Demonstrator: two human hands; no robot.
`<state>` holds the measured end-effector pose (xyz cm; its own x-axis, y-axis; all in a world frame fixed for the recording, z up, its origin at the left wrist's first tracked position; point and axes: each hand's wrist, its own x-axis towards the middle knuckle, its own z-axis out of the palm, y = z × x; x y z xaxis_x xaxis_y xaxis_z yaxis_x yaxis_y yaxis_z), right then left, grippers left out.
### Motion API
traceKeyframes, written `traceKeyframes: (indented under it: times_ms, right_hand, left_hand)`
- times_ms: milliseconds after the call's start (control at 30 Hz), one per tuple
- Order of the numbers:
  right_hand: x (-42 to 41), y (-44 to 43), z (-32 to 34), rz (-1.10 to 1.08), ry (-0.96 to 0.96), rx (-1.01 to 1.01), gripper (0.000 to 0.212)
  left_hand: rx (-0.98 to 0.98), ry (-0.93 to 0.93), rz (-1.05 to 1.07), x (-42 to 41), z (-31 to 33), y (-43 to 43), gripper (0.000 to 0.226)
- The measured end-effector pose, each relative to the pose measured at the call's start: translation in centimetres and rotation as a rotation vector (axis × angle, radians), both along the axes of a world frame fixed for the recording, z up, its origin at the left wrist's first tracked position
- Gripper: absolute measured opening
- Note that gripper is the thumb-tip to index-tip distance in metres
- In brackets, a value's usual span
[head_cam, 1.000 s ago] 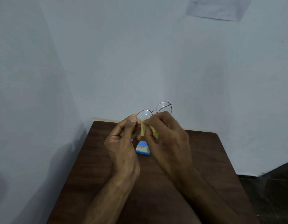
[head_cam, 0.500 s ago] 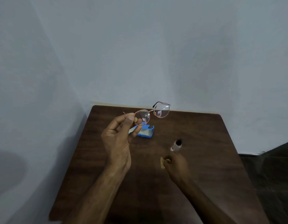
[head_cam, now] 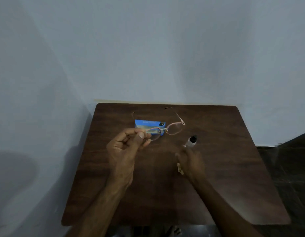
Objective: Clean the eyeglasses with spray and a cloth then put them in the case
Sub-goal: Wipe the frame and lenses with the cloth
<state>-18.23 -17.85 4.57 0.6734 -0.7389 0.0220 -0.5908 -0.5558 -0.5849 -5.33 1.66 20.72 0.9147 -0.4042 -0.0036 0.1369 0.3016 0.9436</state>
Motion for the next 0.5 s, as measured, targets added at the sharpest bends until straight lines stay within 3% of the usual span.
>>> traceKeyframes:
  times_ms: [33, 100, 167, 200, 300, 500]
  right_hand:
    - [0.6, 0.3, 2.7, -0.079, -0.202, 0.148, 0.011]
    - [1.4, 0.7, 8.9, -0.136, -0.55, 0.546, 0.025]
    - [1.5, 0.7, 14.6, -0.054, -0.725, 0.799, 0.042]
    - [1.5, 0.6, 16.6, 0.026, -0.746, 0.832, 0.046]
    - [1.3, 0.8, 19.8, 0.195, -0.717, 0.739, 0.03]
    - [1.3, 3.4, 21.4, 0.264, -0.787, 0.422, 0.019]
  left_hand:
    - [0.016, -0.059, -0.025, 0.2, 0.1, 0.2, 0.015]
    - [0.058, -0.202, -0.095, 0.6, 0.3, 0.7, 0.012]
    - [0.112, -0.372, -0.164, 1.2, 1.0, 1.2, 0.01]
    - [0.133, -0.45, -0.187, 1.4, 1.5, 1.4, 0.008]
    - [0.143, -0.579, -0.215, 1.9, 2.7, 2.3, 0.009]
    - [0.066, -0.525, -0.119, 2.5, 3.4, 3.8, 0.049]
